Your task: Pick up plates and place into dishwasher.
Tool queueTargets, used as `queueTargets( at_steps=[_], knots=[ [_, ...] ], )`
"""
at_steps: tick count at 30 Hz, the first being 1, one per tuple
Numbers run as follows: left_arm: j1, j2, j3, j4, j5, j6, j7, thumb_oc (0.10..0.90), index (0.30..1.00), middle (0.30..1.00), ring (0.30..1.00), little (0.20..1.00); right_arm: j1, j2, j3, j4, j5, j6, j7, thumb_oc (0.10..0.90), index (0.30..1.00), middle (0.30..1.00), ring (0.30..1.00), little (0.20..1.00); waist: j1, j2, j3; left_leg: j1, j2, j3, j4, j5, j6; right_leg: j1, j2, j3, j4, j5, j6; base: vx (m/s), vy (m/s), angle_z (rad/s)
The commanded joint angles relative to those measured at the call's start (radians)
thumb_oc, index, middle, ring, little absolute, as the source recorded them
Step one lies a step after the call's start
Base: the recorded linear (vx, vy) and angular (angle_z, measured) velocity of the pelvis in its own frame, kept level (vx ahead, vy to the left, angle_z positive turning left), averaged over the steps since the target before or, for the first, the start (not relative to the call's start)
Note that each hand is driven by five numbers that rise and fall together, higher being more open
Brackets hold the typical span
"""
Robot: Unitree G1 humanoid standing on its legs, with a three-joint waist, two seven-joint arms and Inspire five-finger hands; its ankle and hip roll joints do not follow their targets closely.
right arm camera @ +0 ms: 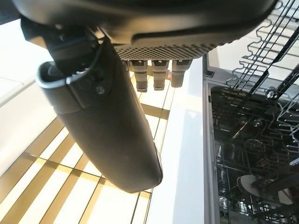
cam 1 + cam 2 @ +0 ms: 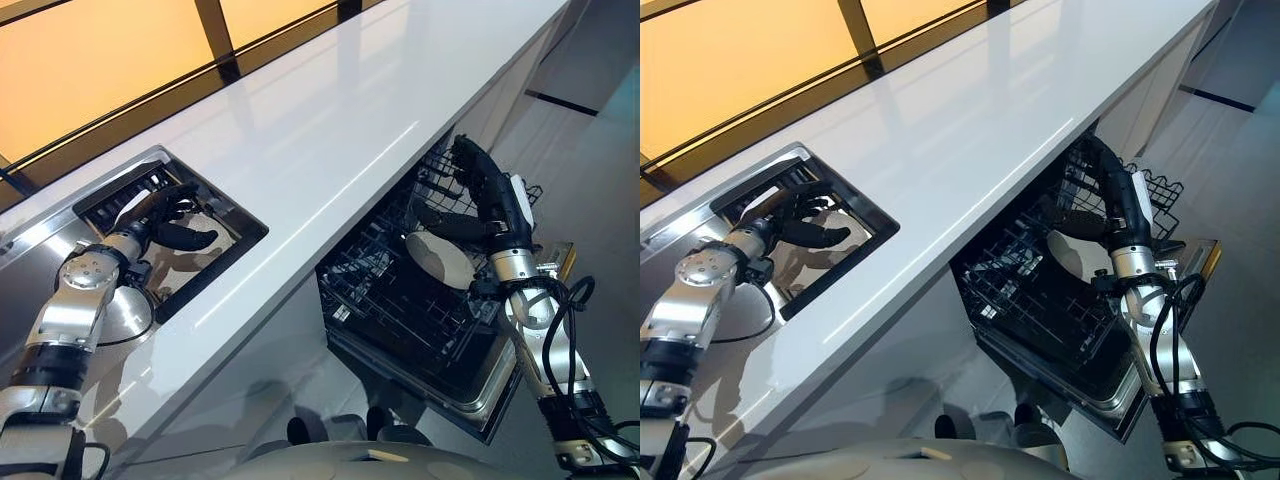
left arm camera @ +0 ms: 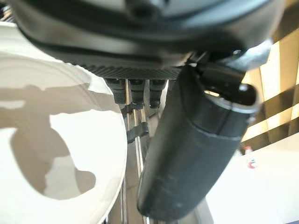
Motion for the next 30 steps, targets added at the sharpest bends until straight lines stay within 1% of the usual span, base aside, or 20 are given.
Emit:
queueTargets(
  at_steps=[1,2,4,5,6,7,8,11,13,14,15,16,18,20,22,25,28,29,30],
  knots=[
    [-0.189,0.125,0.002,0.053,0.133,-0.098,0.193,0.800,0.900,0.900,0.900,0.900,-0.159,-0.068,-0.005,-0.115,0.018,-0.099,-0.012,0.800,0.900,0.900,0.900,0.900,-0.008,0.015,-0.042,0.045,-0.087,0.004,0.007,-0.130,0.058,-0.004,0.046,-0.034,0.087,-0.101,0.058,0.02,0.012,-0.14],
    [-0.195,0.130,0.004,0.054,0.172,-0.111,0.234,0.800,0.900,0.900,0.900,0.900,-0.159,-0.068,-0.005,-0.117,0.018,-0.095,-0.013,0.800,0.900,0.900,0.900,0.900,-0.008,0.014,-0.043,0.044,-0.087,0.004,0.007,-0.131,0.058,-0.005,0.046,-0.032,0.086,-0.101,0.058,0.02,0.011,-0.18],
    [-0.202,0.143,0.004,0.053,0.215,-0.128,0.272,0.800,0.900,0.900,0.900,0.900,-0.156,-0.067,-0.008,-0.116,0.019,-0.095,-0.012,0.800,0.900,0.900,0.900,0.900,-0.010,0.012,-0.043,0.043,-0.088,0.005,0.007,-0.132,0.058,-0.007,0.047,-0.030,0.085,-0.100,0.058,0.02,0.006,-0.14],
    [-0.206,0.152,0.009,0.040,0.248,-0.126,0.305,0.800,0.900,0.900,0.900,0.900,-0.151,-0.065,-0.011,-0.117,0.016,-0.096,-0.012,0.800,0.900,0.900,0.900,0.900,-0.010,0.011,-0.043,0.042,-0.088,0.007,0.007,-0.133,0.059,-0.007,0.047,-0.027,0.084,-0.099,0.058,0.02,0.006,-0.06],
    [-0.205,0.152,0.009,0.039,0.249,-0.126,0.306,0.800,0.900,0.900,0.900,0.900,-0.150,-0.065,-0.011,-0.117,0.016,-0.096,-0.013,0.800,0.900,0.900,0.900,0.900,-0.010,0.011,-0.044,0.042,-0.088,0.007,0.007,-0.133,0.059,-0.007,0.047,-0.027,0.084,-0.099,0.058,0.00,0.000,0.00],
    [-0.199,0.163,0.011,0.017,0.289,-0.111,0.323,0.800,0.900,0.900,0.900,0.900,-0.138,-0.062,-0.014,-0.126,0.011,-0.098,-0.015,0.800,0.900,0.900,0.900,0.900,-0.011,0.011,-0.042,0.041,-0.089,0.007,0.007,-0.133,0.059,-0.009,0.046,-0.025,0.084,-0.098,0.059,0.00,0.000,0.00],
    [-0.196,0.164,0.011,0.013,0.295,-0.109,0.328,0.800,0.900,0.900,0.900,0.900,-0.137,-0.061,-0.014,-0.126,0.010,-0.099,-0.016,0.800,0.900,0.900,0.900,0.900,-0.010,0.011,-0.042,0.041,-0.089,0.007,0.007,-0.133,0.059,-0.009,0.046,-0.025,0.084,-0.098,0.059,0.00,0.000,0.00],
    [-0.181,0.176,0.011,-0.002,0.377,-0.096,0.376,0.800,0.900,0.900,0.900,0.900,-0.126,-0.058,-0.017,-0.128,0.007,-0.099,-0.017,0.800,0.900,0.900,0.900,0.900,-0.010,0.010,-0.042,0.041,-0.092,0.005,0.007,-0.135,0.060,-0.010,0.045,-0.023,0.087,-0.099,0.061,0.01,0.006,0.00],
    [-0.176,0.181,0.011,-0.005,0.413,-0.094,0.396,0.800,0.900,0.900,0.900,0.900,-0.124,-0.060,-0.018,-0.129,0.008,-0.096,-0.018,0.800,0.900,0.900,0.900,0.900,-0.010,0.010,-0.041,0.041,-0.092,0.004,0.007,-0.135,0.061,-0.011,0.044,-0.023,0.087,-0.099,0.061,0.00,0.000,0.00],
    [-0.170,0.194,0.017,-0.004,0.485,-0.098,0.421,0.800,0.900,0.900,0.900,0.900,-0.122,-0.060,-0.018,-0.126,0.009,-0.096,-0.017,0.800,0.900,0.900,0.900,0.900,-0.008,0.010,-0.043,0.041,-0.092,0.004,0.007,-0.136,0.061,-0.012,0.043,-0.023,0.087,-0.098,0.062,0.00,0.000,0.00],
    [-0.164,0.218,0.014,0.003,0.505,-0.103,0.435,0.800,0.900,0.900,0.900,0.900,-0.120,-0.062,-0.018,-0.124,0.011,-0.096,-0.016,0.800,0.900,0.900,0.900,0.900,-0.009,0.011,-0.043,0.040,-0.093,0.005,0.007,-0.137,0.061,-0.014,0.043,-0.023,0.089,-0.099,0.063,0.00,0.000,0.00],
    [-0.164,0.219,0.014,0.004,0.504,-0.104,0.436,0.800,0.900,0.900,0.900,0.900,-0.120,-0.062,-0.017,-0.124,0.011,-0.096,-0.016,0.800,0.900,0.900,0.900,0.900,-0.009,0.010,-0.043,0.040,-0.093,0.005,0.007,-0.137,0.061,-0.015,0.042,-0.023,0.089,-0.099,0.063,0.00,0.000,0.00],
    [-0.147,0.241,0.020,-0.012,0.512,-0.077,0.390,0.800,0.900,0.900,0.900,0.900,-0.109,-0.065,-0.021,-0.126,0.013,-0.095,-0.015,0.800,0.900,0.900,0.900,0.900,-0.005,0.012,-0.043,0.040,-0.093,0.003,0.007,-0.137,0.060,-0.014,0.042,-0.025,0.090,-0.099,0.065,0.02,0.005,0.00],
    [-0.139,0.242,0.021,-0.019,0.502,-0.061,0.365,0.800,0.900,0.900,0.900,0.900,-0.109,-0.065,-0.021,-0.127,0.012,-0.094,-0.017,0.800,0.900,0.900,0.900,0.900,-0.003,0.012,-0.041,0.040,-0.094,0.001,0.007,-0.137,0.061,-0.014,0.042,-0.026,0.091,-0.100,0.065,0.00,0.000,0.00],
    [-0.137,0.227,0.011,-0.024,0.486,-0.015,0.283,0.800,0.900,0.900,0.900,0.900,-0.113,-0.064,-0.015,-0.127,0.007,-0.090,-0.022,0.800,0.900,0.900,0.900,0.900,-0.001,0.013,-0.037,0.041,-0.094,-0.003,0.007,-0.136,0.061,-0.014,0.042,-0.029,0.097,-0.102,0.065,0.00,0.000,0.00],
    [-0.139,0.210,-0.001,-0.012,0.492,0.022,0.213,0.800,0.900,0.900,0.900,0.900,-0.127,-0.061,-0.011,-0.123,0.002,-0.083,-0.019,0.800,0.900,0.900,0.900,0.900,0.001,0.014,-0.034,0.042,-0.095,-0.006,0.007,-0.136,0.062,-0.015,0.043,-0.030,0.100,-0.103,0.064,0.00,0.000,0.00],
    [-0.170,0.205,-0.029,0.024,0.459,0.070,0.120,0.800,0.900,0.900,0.900,0.900,-0.149,-0.070,-0.006,-0.116,0.004,-0.070,-0.012,0.800,0.900,0.900,0.900,0.900,-0.001,0.017,-0.031,0.042,-0.095,-0.007,0.007,-0.136,0.063,-0.015,0.044,-0.031,0.102,-0.104,0.065,0.01,0.010,0.00],
    [-0.175,0.205,-0.034,0.034,0.447,0.073,0.105,0.800,0.900,0.900,0.900,0.900,-0.151,-0.071,-0.004,-0.114,0.004,-0.069,-0.011,0.800,0.900,0.900,0.900,0.900,-0.001,0.017,-0.030,0.042,-0.095,-0.006,0.007,-0.136,0.062,-0.015,0.044,-0.031,0.102,-0.104,0.066,0.03,0.026,0.00],
    [-0.190,0.202,-0.047,0.062,0.405,0.089,0.059,0.800,0.900,0.900,0.900,0.900,-0.157,-0.073,-0.002,-0.112,0.001,-0.064,-0.009,0.800,0.900,0.900,0.900,0.900,-0.003,0.019,-0.029,0.043,-0.094,-0.004,0.007,-0.135,0.062,-0.015,0.045,-0.032,0.103,-0.104,0.066,0.00,0.000,0.00]
  ],
)
